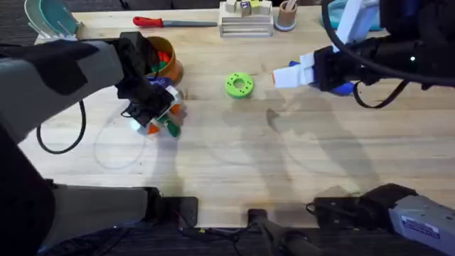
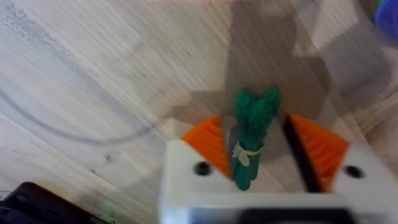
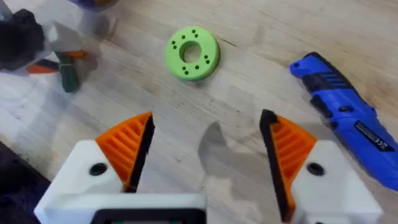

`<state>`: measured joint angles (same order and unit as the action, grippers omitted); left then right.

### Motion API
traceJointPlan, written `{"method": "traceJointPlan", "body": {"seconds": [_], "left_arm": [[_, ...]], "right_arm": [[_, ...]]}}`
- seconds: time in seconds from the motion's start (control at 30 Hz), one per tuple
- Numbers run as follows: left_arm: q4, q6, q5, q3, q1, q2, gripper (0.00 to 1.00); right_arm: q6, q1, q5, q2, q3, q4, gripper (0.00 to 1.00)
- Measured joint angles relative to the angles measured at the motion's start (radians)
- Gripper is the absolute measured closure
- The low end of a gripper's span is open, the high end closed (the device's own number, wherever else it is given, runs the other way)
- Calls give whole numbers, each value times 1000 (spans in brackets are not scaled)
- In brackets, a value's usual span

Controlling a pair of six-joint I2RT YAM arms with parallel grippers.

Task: Pick up the gripper from the table and insert it into the empty holder that is missing its gripper. Then pick up a screw, insert it into the mounting hole, and use the screwdriver to tighten it. Finally, clean up the table by picking up the vegetable and placing it into the bucket.

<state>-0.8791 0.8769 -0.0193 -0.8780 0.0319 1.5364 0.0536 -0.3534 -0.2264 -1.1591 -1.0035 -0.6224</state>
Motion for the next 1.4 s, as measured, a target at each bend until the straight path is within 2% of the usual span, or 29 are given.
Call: {"method": "traceJointPlan", "body": {"seconds": [0.03, 0.07, 0.13, 0.17, 0.3, 0.47, 0.57, 0.67, 0.77, 0.83, 0.9, 1.03, 1.17, 1.4], "left_arm": [[1, 0, 0, 0, 0, 0, 465], [2, 0, 0, 0, 0, 0, 643], [1, 1, 0, -2, 0, -2, 937], [1, 0, 1, -2, 0, -4, 976], [-20, 1, 3, -2, 1, -6, 986], [-160, 2, 3, -23, 1, -60, 989], [-231, 2, 4, -107, 1, -144, 991], [-239, 2, 3, -222, 1, -229, 992], [-170, -3, -14, -315, 1, -287, 992], [-68, -30, -34, -350, 1, -305, 992], [35, -60, -49, -364, 1, -307, 993], [166, -89, -61, -365, 1, -274, 993], [225, -101, -67, -365, 1, -197, 993], [248, -124, -66, -365, 1, -30, 993]], "right_arm": [[0, 0, 0, 0, 0, 0, 10], [0, 0, 0, 0, 0, 0, 10], [0, 0, 0, 0, 0, 0, 10], [0, 0, 0, 0, 0, 0, 10], [0, 0, 0, 0, 0, 0, 10], [0, 0, 0, 0, 0, 0, 11], [0, 0, 0, 0, 0, 0, 11], [0, 0, 0, 0, 0, 1, 11], [0, 0, 0, 0, 0, 15, 10], [0, 0, 0, 0, 0, 17, 10], [0, 0, 0, 0, 0, 17, 10], [0, 0, 0, 0, 0, 17, 10], [0, 0, 0, 0, 0, 17, 10], [0, 0, 0, 0, 0, 17, 10]]}}
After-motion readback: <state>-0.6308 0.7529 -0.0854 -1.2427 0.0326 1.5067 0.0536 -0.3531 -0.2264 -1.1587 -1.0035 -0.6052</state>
